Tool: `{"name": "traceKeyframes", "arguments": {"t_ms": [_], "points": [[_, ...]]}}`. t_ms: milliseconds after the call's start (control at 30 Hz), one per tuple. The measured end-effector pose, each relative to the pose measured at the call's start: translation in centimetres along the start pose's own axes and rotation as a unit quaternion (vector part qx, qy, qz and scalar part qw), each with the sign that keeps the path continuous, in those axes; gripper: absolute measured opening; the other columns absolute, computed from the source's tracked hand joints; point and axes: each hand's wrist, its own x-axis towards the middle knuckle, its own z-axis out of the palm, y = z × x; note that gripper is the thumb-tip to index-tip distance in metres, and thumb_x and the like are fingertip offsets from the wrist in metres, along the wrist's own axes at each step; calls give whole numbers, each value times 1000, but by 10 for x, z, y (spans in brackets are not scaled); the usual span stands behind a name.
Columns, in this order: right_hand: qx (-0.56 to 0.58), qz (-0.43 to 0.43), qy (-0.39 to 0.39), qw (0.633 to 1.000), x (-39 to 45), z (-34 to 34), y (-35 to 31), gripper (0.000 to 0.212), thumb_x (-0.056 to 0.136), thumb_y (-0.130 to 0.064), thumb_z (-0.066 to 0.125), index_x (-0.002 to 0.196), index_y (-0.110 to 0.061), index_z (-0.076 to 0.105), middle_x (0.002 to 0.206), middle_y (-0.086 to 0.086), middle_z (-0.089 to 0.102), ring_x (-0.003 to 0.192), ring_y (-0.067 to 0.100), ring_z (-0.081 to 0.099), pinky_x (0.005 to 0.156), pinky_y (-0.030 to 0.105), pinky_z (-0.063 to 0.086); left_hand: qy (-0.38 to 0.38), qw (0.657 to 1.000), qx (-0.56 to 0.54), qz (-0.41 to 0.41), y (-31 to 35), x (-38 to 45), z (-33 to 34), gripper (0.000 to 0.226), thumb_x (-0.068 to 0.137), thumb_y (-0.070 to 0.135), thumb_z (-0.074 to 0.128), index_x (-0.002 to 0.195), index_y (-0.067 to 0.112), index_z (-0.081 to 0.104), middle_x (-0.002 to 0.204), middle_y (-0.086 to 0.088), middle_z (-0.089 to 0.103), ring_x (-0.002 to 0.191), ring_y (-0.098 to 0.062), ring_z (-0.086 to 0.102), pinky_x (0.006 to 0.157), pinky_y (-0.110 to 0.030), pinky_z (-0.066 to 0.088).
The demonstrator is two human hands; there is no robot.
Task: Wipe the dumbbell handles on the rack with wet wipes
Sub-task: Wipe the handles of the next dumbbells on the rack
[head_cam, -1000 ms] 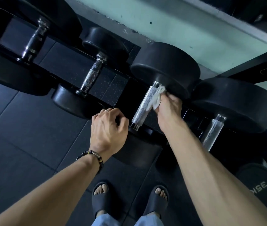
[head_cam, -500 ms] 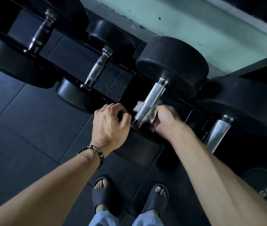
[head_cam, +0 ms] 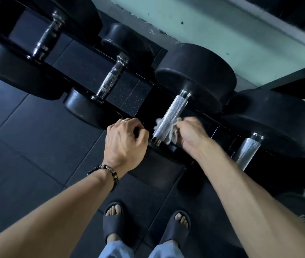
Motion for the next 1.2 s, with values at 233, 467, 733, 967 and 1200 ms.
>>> {"name": "traceKeyframes", "arguments": {"t_ms": [233,467,733,967,1200], "points": [[-112,-63,13,992,-16,-5,28,17,81,-26,60,75,-23,75,92,11,75,88,29,72,87,53,58,-1,1000,2,3,-1,0,0,23,76,28,41,66,18,58,69,8,60,76,-10,53,85,-44,46],[80,-90,148,982,23,17,0,28,88,-31,58,92,-13,78,103,10,76,99,26,73,97,43,56,2,1000,8,-2,1,0,0,27,76,28,41,70,14,63,72,7,61,79,-14,55,86,-42,45],[-21,-98,137,985,36,5,4,35,76,-42,54,80,-13,72,112,24,70,97,37,70,92,54,57,-5,1000,11,0,-1,0,0,27,77,28,40,68,15,61,70,8,60,78,-14,55,85,-43,46],[-182,-122,107,970,-16,5,32,26,92,-27,67,78,-6,74,71,4,65,66,13,58,64,25,45,-2,1000,15,-1,1,0,-1,29,77,28,40,69,14,63,72,5,61,78,-16,55,86,-43,45],[-19,-128,199,971,9,11,-3,28,88,-31,74,61,-27,65,77,-3,68,71,9,62,64,15,47,-4,1000,9,-6,2,0,-1,29,76,28,40,70,13,64,71,6,61,79,-15,55,84,-43,45]]}}
